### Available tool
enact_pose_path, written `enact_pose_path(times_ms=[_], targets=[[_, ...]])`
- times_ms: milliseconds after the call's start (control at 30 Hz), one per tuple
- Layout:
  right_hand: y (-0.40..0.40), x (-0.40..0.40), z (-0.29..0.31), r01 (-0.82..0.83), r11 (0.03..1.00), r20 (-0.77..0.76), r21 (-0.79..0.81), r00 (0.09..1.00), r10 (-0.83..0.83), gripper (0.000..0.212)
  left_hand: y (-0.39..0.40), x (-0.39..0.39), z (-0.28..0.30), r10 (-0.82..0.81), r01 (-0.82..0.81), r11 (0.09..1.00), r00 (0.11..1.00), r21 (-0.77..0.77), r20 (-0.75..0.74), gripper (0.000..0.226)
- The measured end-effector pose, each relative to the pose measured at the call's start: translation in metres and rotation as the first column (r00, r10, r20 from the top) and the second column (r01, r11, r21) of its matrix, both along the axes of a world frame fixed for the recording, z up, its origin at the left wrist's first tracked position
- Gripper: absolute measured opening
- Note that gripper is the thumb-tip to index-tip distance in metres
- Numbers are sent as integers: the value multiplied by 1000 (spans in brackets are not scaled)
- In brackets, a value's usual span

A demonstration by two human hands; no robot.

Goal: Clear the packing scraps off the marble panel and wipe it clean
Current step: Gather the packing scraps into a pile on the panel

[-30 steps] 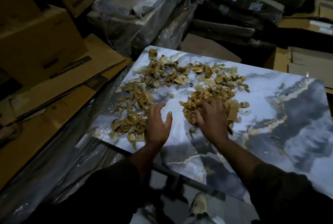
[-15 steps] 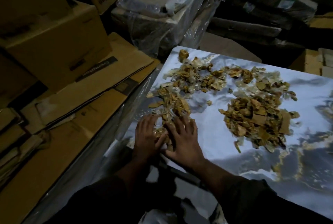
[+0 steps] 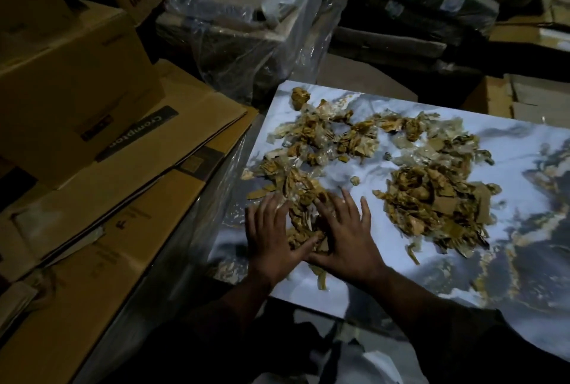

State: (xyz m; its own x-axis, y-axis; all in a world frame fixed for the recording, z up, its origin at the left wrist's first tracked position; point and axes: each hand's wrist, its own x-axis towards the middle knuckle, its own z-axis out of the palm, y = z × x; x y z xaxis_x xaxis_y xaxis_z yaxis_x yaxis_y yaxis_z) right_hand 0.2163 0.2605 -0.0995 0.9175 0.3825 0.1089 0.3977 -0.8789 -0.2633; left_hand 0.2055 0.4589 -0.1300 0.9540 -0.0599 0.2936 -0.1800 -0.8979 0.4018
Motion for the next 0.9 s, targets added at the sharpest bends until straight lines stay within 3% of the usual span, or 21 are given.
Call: enact_pose_path(times_ms=[167,333,467,667,733,900], targets=[[-4,17,-14,-88,996,-122,16,988,89,95,-1,21,-10,-50,50,999,992,-7,-120,92],[-10,12,-24,-110,992,22,60,994,109,50,-18,20,-11,-94,79,992,980,-94,-178,70],[-8,8,-26,-43,994,9,103,999,42,33,-33,23,-6,-128,117,990,979,-76,-161,55],[-10,28,-10,95,969,-156,229,986,-60,28,-55,34,12,-53,12,967,987,-256,-151,42],[-12,31,0,131,937,-158,323,984,-83,20,-64,40,19,-6,-31,955,992,-294,-126,39],[-26,41,27,257,844,-137,470,966,-217,32,-100,57,49,102,-155,860,986,-487,-134,35]])
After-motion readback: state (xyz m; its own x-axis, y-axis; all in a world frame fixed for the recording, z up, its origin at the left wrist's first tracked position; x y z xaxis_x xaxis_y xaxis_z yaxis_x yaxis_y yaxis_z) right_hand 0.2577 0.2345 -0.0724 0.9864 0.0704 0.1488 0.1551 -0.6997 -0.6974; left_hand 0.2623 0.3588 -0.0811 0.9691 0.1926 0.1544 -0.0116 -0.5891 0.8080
